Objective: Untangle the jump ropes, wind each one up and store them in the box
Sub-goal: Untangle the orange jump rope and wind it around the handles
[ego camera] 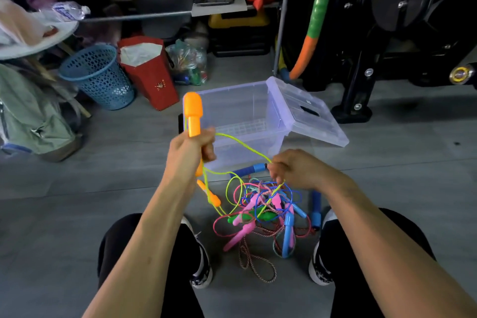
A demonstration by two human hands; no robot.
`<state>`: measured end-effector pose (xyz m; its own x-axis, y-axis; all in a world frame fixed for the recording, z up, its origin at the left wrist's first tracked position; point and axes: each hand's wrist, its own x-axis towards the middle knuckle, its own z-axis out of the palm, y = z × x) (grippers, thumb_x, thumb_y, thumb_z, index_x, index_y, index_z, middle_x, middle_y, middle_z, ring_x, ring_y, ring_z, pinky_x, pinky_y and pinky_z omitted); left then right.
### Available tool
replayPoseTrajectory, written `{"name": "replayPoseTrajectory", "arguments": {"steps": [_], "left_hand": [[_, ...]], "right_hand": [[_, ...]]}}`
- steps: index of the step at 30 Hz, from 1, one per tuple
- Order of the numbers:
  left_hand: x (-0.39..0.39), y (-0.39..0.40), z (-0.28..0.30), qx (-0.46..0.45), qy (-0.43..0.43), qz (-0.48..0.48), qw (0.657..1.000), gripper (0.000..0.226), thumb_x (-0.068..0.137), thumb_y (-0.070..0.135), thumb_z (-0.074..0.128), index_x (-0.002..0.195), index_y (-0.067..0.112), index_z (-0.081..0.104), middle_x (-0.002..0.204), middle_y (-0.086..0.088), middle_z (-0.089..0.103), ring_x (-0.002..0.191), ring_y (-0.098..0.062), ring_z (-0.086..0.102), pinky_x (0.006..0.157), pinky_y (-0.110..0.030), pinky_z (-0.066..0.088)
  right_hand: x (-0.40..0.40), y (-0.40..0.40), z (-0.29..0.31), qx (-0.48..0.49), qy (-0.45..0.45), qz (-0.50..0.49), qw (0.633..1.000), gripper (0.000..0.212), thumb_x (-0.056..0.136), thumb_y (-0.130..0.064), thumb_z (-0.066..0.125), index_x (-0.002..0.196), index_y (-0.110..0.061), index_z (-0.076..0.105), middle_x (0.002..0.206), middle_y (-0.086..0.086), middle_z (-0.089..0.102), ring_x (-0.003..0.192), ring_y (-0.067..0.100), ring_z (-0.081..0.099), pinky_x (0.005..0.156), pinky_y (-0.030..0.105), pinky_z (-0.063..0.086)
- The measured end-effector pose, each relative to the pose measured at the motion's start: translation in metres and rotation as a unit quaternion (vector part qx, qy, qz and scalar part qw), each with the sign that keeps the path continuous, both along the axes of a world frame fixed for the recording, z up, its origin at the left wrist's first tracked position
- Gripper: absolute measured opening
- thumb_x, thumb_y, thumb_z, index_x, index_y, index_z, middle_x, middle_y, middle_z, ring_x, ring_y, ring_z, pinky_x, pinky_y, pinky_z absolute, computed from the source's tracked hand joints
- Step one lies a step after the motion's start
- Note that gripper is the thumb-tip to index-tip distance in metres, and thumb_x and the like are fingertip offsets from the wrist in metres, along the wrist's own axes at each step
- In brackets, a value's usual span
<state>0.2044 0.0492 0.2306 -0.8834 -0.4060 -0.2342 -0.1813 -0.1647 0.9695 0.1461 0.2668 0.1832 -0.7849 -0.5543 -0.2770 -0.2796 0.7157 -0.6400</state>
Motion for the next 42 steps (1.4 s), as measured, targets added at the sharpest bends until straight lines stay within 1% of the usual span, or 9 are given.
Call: {"name": "replayPoseTrajectory", "arguments": {"steps": [4, 8, 11, 19, 23, 26, 32, 38, 42], "left_hand": [[0.003, -0.002, -0.012, -0.281, -0.119, -0.116, 0.945, 0.023, 0.091, 0.026, 0.059, 0.070, 0.017, 0.057, 0.051, 0.009, 0.042, 0.049, -0.009, 0.036, 0.051, -0.022, 0.032], [0.005, 0.013, -0.011, -0.191, -0.048, -0.242, 0.950, 0.032, 0.091, 0.048, 0.055, 0.087, 0.022, 0.073, 0.090, 0.001, 0.071, 0.083, -0.010, 0.059, 0.080, -0.026, 0.044], [0.007, 0.022, -0.008, -0.275, -0.025, -0.241, 0.930, 0.034, 0.096, 0.031, 0.057, 0.072, 0.008, 0.063, 0.067, -0.008, 0.060, 0.060, -0.008, 0.051, 0.064, -0.018, 0.043], [-0.001, -0.004, 0.007, 0.076, 0.071, 0.041, 0.994, 0.024, 0.092, 0.011, 0.058, 0.069, 0.010, 0.055, 0.050, 0.000, 0.045, 0.052, -0.018, 0.044, 0.060, -0.028, 0.050], [0.004, -0.009, -0.008, -0.163, -0.153, -0.051, 0.973, 0.025, 0.087, 0.018, 0.065, 0.065, 0.009, 0.059, 0.050, 0.000, 0.056, 0.051, -0.020, 0.054, 0.060, -0.029, 0.049], [0.005, -0.004, -0.016, -0.363, -0.135, -0.105, 0.916, 0.034, 0.089, 0.035, 0.062, 0.063, 0.014, 0.055, 0.056, 0.002, 0.045, 0.058, -0.020, 0.042, 0.058, -0.028, 0.037], [0.009, 0.022, -0.012, -0.265, 0.020, -0.270, 0.925, 0.032, 0.091, 0.038, 0.059, 0.083, 0.008, 0.068, 0.077, -0.001, 0.065, 0.069, -0.005, 0.054, 0.070, -0.022, 0.045], [0.007, 0.020, 0.006, -0.069, 0.093, -0.070, 0.991, 0.028, 0.093, 0.013, 0.060, 0.067, 0.008, 0.054, 0.050, 0.002, 0.047, 0.058, -0.018, 0.050, 0.070, -0.032, 0.048], [0.006, 0.010, 0.005, 0.062, 0.049, 0.032, 0.996, 0.022, 0.093, 0.013, 0.059, 0.072, 0.011, 0.057, 0.056, -0.003, 0.047, 0.061, -0.020, 0.052, 0.071, -0.031, 0.053]], "right_hand": [[0.009, -0.012, 0.024, -0.118, 0.093, -0.008, 0.989, 0.030, 0.100, -0.026, 0.052, 0.073, -0.020, 0.064, 0.051, -0.014, 0.051, 0.051, 0.002, 0.046, 0.052, 0.015, 0.032], [0.015, -0.020, 0.027, -0.147, 0.086, 0.025, 0.985, 0.026, 0.098, -0.026, 0.056, 0.081, -0.011, 0.070, 0.050, -0.011, 0.052, 0.051, 0.003, 0.047, 0.052, 0.020, 0.033], [0.015, -0.024, 0.020, -0.163, 0.090, 0.009, 0.982, 0.029, 0.095, -0.029, 0.059, 0.075, -0.009, 0.066, 0.050, -0.002, 0.050, 0.047, 0.006, 0.040, 0.050, 0.025, 0.032], [-0.002, 0.002, -0.010, 0.005, -0.050, 0.033, 0.998, 0.026, 0.097, -0.022, 0.050, 0.075, -0.013, 0.062, 0.068, -0.004, 0.066, 0.071, 0.014, 0.065, 0.082, 0.036, 0.054], [0.002, -0.001, 0.011, -0.106, 0.044, -0.031, 0.993, 0.028, 0.100, -0.024, 0.050, 0.073, -0.021, 0.060, 0.060, -0.004, 0.055, 0.056, 0.009, 0.049, 0.061, 0.031, 0.045], [0.011, -0.006, 0.030, -0.197, 0.089, -0.048, 0.975, 0.027, 0.099, -0.027, 0.052, 0.081, -0.015, 0.068, 0.060, -0.001, 0.058, 0.053, 0.003, 0.042, 0.056, 0.022, 0.036], [0.018, -0.017, 0.029, -0.184, 0.074, 0.000, 0.980, 0.025, 0.096, -0.025, 0.060, 0.072, -0.022, 0.066, 0.053, 0.002, 0.052, 0.050, 0.006, 0.042, 0.052, 0.030, 0.035], [0.008, -0.008, 0.005, -0.122, 0.013, -0.009, 0.992, 0.032, 0.090, -0.036, 0.060, 0.072, -0.010, 0.060, 0.068, 0.012, 0.063, 0.062, 0.026, 0.058, 0.067, 0.044, 0.051], [0.001, -0.003, -0.003, -0.065, 0.005, 0.010, 0.998, 0.024, 0.095, -0.026, 0.055, 0.071, -0.021, 0.061, 0.068, -0.001, 0.068, 0.064, 0.008, 0.061, 0.070, 0.032, 0.053]]}}
